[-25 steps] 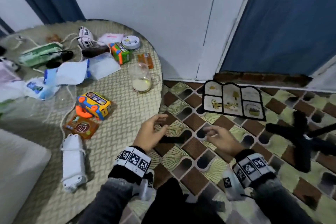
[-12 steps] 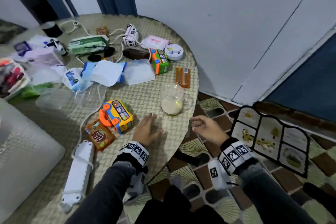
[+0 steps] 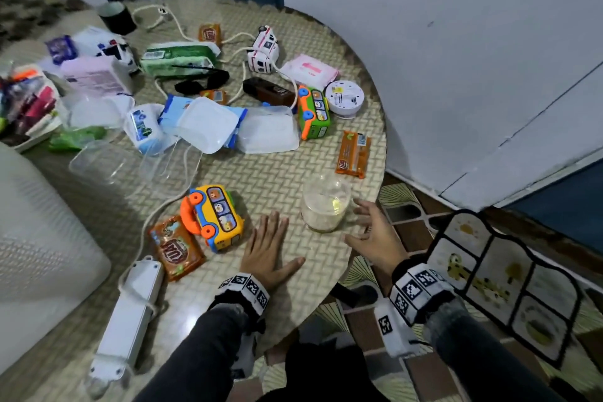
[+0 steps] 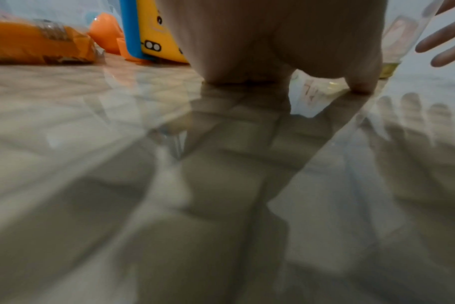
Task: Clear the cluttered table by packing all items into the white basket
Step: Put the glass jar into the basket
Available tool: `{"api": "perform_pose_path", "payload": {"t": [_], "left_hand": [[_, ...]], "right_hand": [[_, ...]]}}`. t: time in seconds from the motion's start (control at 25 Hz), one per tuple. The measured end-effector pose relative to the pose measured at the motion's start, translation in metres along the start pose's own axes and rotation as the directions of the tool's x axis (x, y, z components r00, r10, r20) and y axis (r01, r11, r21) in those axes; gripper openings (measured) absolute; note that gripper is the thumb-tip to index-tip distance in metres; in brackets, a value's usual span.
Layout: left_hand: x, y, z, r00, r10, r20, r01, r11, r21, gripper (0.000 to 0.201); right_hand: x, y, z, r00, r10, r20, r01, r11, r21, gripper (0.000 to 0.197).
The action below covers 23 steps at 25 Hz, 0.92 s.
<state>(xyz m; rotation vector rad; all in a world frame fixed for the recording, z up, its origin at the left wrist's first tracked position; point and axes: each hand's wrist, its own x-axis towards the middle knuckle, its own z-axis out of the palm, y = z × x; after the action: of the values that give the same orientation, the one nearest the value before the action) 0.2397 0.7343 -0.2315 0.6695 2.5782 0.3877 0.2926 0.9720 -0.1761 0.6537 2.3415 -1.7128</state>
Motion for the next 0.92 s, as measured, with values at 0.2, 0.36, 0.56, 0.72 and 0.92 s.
{"api": "perform_pose_path", "payload": {"t": [0.2,0.36,0.56,0.72,0.92], "left_hand": [[0.001,0.002,0.0,0.999,-0.04,0.023,0.039,0.998,0.042,0.114],[0.0,0.002,0.0,0.999,-0.043,0.006,0.043,0.998,0.043,0.111],[0.0,0.003,0.002,0.999,-0.048,0.001,0.048,0.998,0.041,0.106],[0.0,0.002,0.002,0.999,-0.048,0.01,0.047,0.998,0.037,0.105],[0.001,0.002,0.002,0.998,-0.054,0.026,0.052,0.997,0.048,0.107]], "right_hand": [[0.021,0.01,0.011,0.994,-0.102,0.031,0.105,0.99,-0.094,0.106],[0.033,0.003,0.022,0.981,-0.187,0.048,0.192,0.971,-0.14,0.118],[0.036,-0.002,0.028,0.975,-0.221,-0.024,0.219,0.974,-0.054,0.095],[0.034,-0.009,0.029,0.962,-0.266,-0.059,0.263,0.963,-0.054,0.094],[0.024,-0.02,0.021,0.967,-0.244,-0.072,0.243,0.97,-0.018,0.097]]}}
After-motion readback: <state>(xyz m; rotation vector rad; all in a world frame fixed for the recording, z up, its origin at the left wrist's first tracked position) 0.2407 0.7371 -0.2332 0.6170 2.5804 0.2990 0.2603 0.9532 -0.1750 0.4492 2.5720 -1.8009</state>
